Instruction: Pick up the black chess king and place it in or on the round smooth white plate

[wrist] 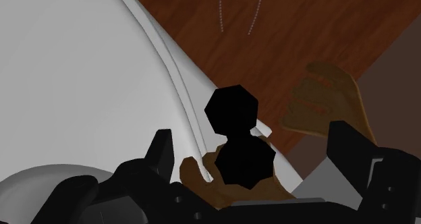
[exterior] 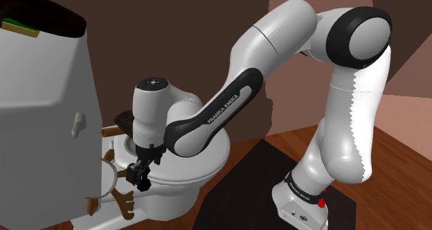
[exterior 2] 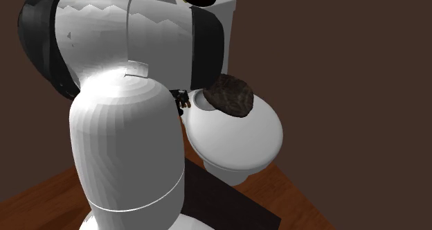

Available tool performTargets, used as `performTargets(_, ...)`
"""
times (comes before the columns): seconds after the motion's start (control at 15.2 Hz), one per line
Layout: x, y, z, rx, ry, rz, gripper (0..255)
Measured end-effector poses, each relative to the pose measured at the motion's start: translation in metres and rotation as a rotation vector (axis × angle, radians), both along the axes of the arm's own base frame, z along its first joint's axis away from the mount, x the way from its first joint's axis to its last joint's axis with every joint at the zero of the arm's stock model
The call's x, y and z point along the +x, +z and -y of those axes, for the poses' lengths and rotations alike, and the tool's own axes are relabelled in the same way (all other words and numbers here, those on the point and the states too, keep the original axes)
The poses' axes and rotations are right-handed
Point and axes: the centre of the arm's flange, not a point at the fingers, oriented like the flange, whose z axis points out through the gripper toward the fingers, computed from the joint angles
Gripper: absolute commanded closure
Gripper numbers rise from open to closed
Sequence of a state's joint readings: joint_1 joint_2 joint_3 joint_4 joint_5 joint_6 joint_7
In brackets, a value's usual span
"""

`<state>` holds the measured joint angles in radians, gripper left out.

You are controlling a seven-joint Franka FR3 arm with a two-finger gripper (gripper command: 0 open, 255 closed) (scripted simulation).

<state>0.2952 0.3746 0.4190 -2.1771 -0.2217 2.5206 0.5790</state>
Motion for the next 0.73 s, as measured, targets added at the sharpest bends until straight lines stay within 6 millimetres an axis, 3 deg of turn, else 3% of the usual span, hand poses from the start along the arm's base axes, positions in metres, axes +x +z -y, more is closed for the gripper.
performTargets(0.07,0.0000,0.0000,0.0000,0.000,0.000,0.000,255)
performTargets(0.73,0.0003,0.0002,0.0000,0.000,0.000,0.001,255)
